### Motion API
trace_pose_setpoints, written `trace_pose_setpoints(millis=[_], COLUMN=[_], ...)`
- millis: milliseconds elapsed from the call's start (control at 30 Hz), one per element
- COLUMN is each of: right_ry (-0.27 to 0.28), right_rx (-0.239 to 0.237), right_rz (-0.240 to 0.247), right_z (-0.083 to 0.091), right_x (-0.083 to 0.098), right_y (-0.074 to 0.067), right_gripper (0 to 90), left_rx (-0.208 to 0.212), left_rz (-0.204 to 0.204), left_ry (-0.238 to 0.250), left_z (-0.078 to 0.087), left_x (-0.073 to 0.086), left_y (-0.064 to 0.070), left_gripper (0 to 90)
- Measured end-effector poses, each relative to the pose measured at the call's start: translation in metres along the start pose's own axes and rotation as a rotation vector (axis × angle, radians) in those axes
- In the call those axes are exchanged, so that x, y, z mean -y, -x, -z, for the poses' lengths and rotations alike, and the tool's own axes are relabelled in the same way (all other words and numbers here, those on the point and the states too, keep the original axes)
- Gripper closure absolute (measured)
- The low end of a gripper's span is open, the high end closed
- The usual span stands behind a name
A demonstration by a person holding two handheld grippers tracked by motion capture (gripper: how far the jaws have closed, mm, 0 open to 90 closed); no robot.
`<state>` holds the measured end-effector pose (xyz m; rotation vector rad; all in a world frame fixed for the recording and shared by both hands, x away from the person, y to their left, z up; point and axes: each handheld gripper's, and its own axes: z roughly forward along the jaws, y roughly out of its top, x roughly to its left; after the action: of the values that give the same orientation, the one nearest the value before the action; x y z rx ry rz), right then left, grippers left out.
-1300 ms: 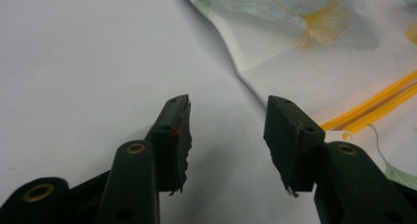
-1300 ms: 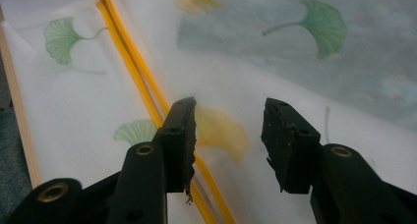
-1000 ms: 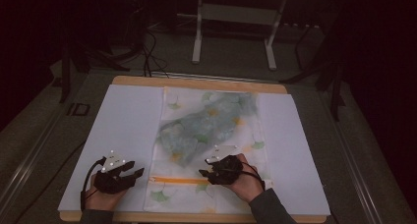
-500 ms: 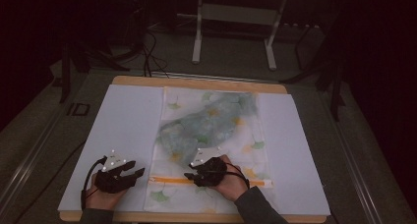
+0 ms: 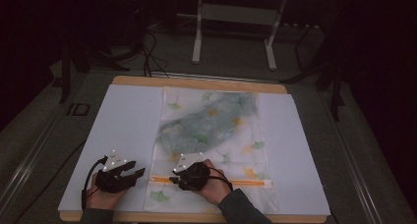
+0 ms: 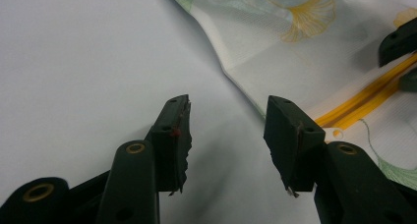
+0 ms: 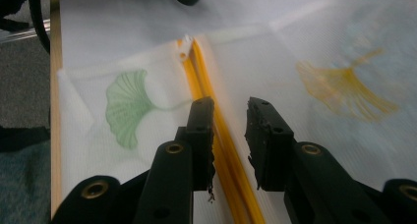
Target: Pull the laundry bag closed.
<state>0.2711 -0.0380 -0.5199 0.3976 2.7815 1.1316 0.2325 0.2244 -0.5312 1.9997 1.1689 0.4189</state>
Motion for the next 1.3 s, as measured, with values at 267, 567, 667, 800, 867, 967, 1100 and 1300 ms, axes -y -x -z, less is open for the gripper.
trace_pose_setpoints(millis=[267, 567, 667, 800, 867, 967, 1100, 1300], right_ry=[0.008, -0.004, -0.016, -0.021, -0.019, -0.02, -0.024, -0.017], right_rx=[-0.012, -0.016, -0.025, -0.02, -0.017, -0.009, 0.01, -0.012], right_rz=[0.019, 0.036, 0.049, 0.05, 0.045, 0.031, 0.024, 0.043], right_z=[-0.018, -0.032, -0.037, -0.039, -0.038, -0.037, -0.037, -0.04], right_x=[-0.012, -0.018, -0.022, -0.024, -0.023, -0.021, -0.02, -0.022], right_y=[-0.014, -0.019, -0.021, -0.02, -0.018, -0.016, -0.015, -0.014], right_gripper=[68.9, 66.5, 65.3, 69.4, 71.7, 74.9, 75.6, 74.6], left_rx=[0.008, 0.01, 0.008, 0.007, 0.009, 0.009, 0.009, 0.009], left_rz=[-0.011, -0.017, -0.014, -0.014, -0.014, -0.014, -0.013, -0.014], left_ry=[-0.007, -0.009, -0.007, -0.008, -0.007, -0.007, -0.004, -0.006], left_z=[-0.001, -0.001, -0.001, -0.001, -0.001, -0.001, 0.0, 0.0], left_x=[0.0, 0.0, 0.0, 0.0, 0.0, 0.0, 0.0, 0.0], left_y=[0.001, 0.001, 0.001, 0.0, 0.0, 0.0, 0.0, -0.001], left_gripper=[52.6, 52.6, 52.6, 52.6, 52.5, 52.4, 52.4, 52.3])
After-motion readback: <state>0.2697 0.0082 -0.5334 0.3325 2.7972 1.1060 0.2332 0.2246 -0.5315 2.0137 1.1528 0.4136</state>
